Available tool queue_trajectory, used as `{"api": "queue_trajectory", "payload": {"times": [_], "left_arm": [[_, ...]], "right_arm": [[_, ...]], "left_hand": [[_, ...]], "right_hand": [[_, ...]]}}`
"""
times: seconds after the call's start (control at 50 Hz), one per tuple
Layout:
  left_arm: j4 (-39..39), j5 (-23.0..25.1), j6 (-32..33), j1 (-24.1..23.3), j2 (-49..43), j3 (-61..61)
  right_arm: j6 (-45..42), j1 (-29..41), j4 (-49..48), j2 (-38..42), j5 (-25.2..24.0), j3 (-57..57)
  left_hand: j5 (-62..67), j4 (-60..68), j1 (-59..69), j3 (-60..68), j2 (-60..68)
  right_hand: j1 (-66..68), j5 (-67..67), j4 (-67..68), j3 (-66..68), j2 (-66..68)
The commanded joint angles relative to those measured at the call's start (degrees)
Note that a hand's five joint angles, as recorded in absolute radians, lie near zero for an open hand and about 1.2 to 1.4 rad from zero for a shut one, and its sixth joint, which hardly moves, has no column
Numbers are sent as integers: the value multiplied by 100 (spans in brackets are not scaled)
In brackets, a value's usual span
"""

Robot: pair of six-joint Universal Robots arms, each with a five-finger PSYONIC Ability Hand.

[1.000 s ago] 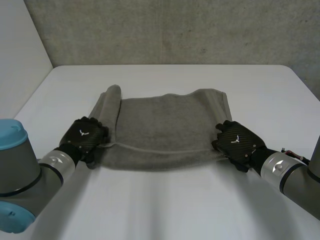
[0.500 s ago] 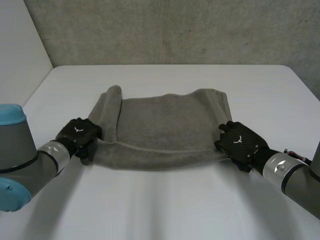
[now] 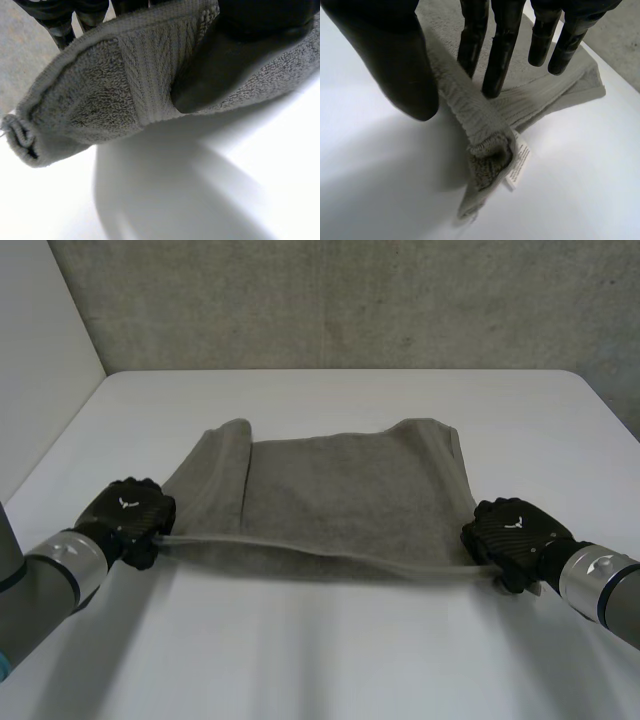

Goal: Fold the towel.

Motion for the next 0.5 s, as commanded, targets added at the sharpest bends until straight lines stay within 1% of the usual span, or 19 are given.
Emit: {"api": "queue_trajectory", "payload": {"times": [0.02,0.24,0.3,0.34,0.4,0.42,0.44,0.46,0.48,0.5], "left_arm": [[12,5,-7,43,16,-204],[3,-4,-7,227,33,-344],[12,-13,-7,350,68,-353],[12,5,-7,534,103,-380],[3,-4,-7,605,112,-380],[3,-4,-7,657,112,-388],[-6,-4,-16,693,121,-397],[-6,-4,-16,693,121,-397],[-14,-4,-16,719,130,-406],[-23,-4,-16,737,156,-415]], "right_arm": [[399,0,-221,145,-16,-19],[399,-79,-239,162,-16,-1],[390,-141,-239,180,-7,34],[381,-194,-248,180,-7,52],[328,-273,-291,180,37,69],[320,-308,-326,180,54,69],[328,-343,-370,171,54,69],[328,-343,-371,171,54,69],[372,-378,-414,180,54,69],[372,-378,-415,180,54,69]], "left_hand": [[169,-318,228,-258,188],[219,-318,278,-258,238],[219,-318,278,-258,238],[219,-318,278,-258,238],[219,-318,278,-258,238],[236,-318,295,-258,255],[270,-318,328,-258,289],[270,-318,329,-258,289],[303,-318,362,-258,322],[320,-318,379,-258,339]], "right_hand": [[-585,-573,-305,-187,-710],[-468,-455,-305,-187,-593],[-384,-371,-305,-187,-509],[-350,-337,-305,-187,-475],[-316,-304,-305,-187,-441],[-250,-237,-305,-187,-375],[251,263,-305,-187,126],[256,268,-305,-187,131],[739,751,-305,-187,614],[743,756,-305,-187,618]]}}
